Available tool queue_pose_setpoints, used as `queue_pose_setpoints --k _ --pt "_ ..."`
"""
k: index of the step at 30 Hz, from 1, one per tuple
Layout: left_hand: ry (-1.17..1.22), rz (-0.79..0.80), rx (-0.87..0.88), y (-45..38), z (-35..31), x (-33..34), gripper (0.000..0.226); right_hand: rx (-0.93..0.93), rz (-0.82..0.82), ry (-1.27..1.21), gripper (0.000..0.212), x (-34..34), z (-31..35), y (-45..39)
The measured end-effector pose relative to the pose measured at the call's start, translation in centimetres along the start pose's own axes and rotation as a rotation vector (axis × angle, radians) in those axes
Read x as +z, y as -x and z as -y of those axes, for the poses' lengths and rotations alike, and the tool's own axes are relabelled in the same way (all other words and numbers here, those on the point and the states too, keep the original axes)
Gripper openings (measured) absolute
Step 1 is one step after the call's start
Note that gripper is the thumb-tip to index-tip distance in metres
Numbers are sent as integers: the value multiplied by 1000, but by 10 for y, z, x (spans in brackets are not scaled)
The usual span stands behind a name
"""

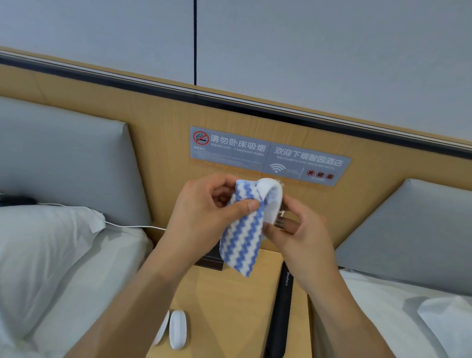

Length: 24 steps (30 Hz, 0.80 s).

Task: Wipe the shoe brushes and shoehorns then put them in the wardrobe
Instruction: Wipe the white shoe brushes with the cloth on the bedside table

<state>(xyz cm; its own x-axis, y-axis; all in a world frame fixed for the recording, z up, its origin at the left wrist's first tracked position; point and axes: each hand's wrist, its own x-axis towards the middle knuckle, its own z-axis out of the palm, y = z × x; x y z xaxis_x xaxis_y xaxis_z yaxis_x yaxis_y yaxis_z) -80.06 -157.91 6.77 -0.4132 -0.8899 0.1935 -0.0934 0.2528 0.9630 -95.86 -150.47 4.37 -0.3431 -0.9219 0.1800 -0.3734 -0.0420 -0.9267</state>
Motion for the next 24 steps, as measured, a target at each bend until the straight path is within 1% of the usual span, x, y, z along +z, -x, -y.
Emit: queue_pose_setpoints --k 5,8,12,15,17,20,24 --pt "-26 37 -75 -9 -4 -7 17 -217 -66 399 49 -3 -2 -1" --pt "-50 56 -136 -14 -3 -11 18 -295 -87 498 54 -7 -3 -2" --pt "-71 121 -212 -22 0 -16 19 -453 -117 620 54 -8 -7 -3" --pt "-36 141 -248 -27 3 -16 20 -500 -120 630 55 -11 -10 -3" --pt "-3 130 -240 -28 3 -14 19 -487 -100 589 56 -10 -11 -2" --pt "12 111 -157 -27 1 -12 17 -365 -83 426 55 -9 -11 -2" --pt "32 103 -39 -21 -3 -7 22 -215 -78 234 54 -7 -9 -8"
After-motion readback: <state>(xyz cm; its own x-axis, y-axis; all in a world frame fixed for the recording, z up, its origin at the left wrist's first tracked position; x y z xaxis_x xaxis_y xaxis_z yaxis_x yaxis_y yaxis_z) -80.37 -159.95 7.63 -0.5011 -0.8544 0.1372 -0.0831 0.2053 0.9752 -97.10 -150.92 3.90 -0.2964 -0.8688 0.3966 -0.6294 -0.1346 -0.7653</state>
